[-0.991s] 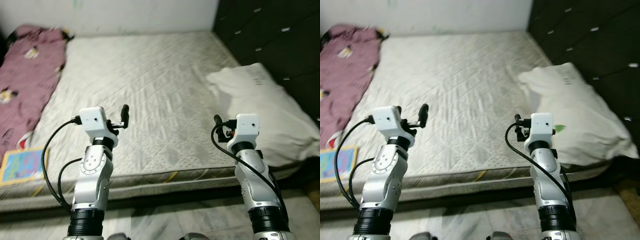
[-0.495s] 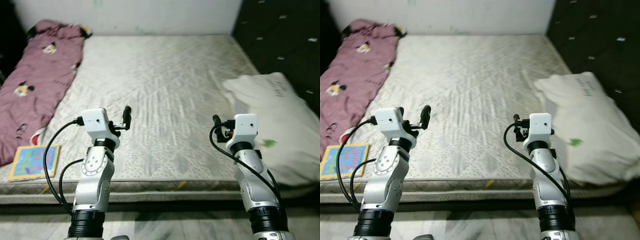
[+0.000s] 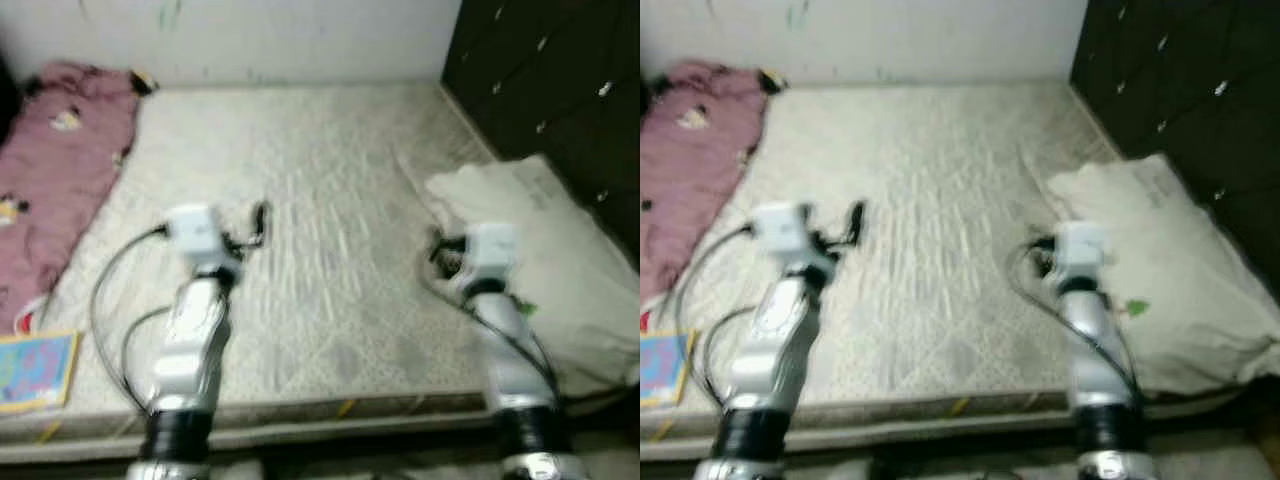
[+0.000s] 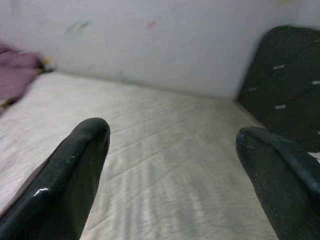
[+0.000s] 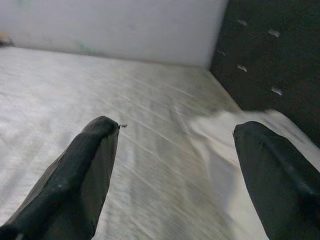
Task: Clean up the room
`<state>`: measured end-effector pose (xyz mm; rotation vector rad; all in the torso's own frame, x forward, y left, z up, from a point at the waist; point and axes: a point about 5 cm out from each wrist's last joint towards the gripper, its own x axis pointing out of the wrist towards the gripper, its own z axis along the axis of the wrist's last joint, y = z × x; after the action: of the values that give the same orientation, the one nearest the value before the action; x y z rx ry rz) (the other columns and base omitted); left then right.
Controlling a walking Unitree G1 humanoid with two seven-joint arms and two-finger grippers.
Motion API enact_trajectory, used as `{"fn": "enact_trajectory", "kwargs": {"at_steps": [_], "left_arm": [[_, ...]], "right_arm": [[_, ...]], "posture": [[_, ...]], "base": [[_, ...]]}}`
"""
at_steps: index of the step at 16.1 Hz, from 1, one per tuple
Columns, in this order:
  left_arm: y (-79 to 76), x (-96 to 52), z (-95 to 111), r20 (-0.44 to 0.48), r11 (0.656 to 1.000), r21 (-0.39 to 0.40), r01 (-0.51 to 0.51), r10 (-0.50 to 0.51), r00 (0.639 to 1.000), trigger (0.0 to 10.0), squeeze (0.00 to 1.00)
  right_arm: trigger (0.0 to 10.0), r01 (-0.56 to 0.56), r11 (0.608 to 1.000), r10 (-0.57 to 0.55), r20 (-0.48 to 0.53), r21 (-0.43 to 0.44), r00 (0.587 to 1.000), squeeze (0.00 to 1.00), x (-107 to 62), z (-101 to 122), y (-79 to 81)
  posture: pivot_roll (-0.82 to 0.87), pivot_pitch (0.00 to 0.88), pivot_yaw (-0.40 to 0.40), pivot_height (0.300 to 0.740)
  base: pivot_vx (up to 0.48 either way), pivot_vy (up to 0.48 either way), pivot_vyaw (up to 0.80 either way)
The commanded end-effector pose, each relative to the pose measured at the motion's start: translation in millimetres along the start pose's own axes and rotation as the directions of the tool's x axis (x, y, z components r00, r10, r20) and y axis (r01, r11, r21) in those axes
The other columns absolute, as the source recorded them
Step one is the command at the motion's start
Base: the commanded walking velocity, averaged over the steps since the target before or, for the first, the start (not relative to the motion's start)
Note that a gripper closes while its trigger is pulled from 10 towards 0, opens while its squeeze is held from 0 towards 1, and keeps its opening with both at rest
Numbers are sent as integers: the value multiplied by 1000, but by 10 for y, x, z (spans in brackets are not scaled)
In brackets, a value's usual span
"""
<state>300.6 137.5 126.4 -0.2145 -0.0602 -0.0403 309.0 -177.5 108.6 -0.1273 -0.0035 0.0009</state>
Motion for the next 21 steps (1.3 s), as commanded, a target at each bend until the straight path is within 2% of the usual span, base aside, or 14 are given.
{"fn": "enact_trajectory", "kwargs": {"at_steps": [1, 3, 7, 10, 15, 18, 21], "left_arm": [[7, -16, -41, -21, 1000, -2, -9, 9, 1000, 10000, 0], [29, -28, -53, -29, 1000, -6, -17, 17, 999, 10000, 0], [28, -25, -61, -33, 1000, -15, -20, 20, 999, 10000, 0], [22, -26, -71, -36, 1000, -16, -23, 22, 999, 10000, 0], [18, -59, -107, -51, 999, -24, -29, 28, 998, 10000, 0], [81, -91, -117, -55, 999, -11, -34, 34, 998, 10000, 0], [205, -157, -107, -47, 998, 19, -63, 64, 997, 10000, 0]], "right_arm": [[10000, 7, 1000, -7, -21, -9, 1000, 0, -34, -57, -44], [10000, 0, 1000, 0, -25, -8, 1000, 0, -44, -70, -22], [10000, -25, 1000, 25, -17, 17, 1000, 0, -21, -68, 31], [10000, -34, 999, 34, -15, -11, 999, 0, -27, -68, 41], [10000, -40, 999, 40, -18, 1, 999, 0, -41, -84, 45], [10000, -40, 999, 40, -6, 33, 999, 0, -51, -60, 60], [10000, -9, 994, 5, 32, 108, 999, 0, -128, 24, 52]], "posture": [[-47, 44, 35, 740], [-44, 42, 33, 740], [-44, 42, 33, 740], [-43, 37, 31, 740], [-41, 35, 23, 740], [-37, 30, 20, 740], [-36, 26, 16, 740]], "base": [[0, 0, 0], [0, 0, 0], [0, 462, 0], [0, 480, 0], [0, 480, 0], [0, 480, 0], [0, 480, 0]]}}
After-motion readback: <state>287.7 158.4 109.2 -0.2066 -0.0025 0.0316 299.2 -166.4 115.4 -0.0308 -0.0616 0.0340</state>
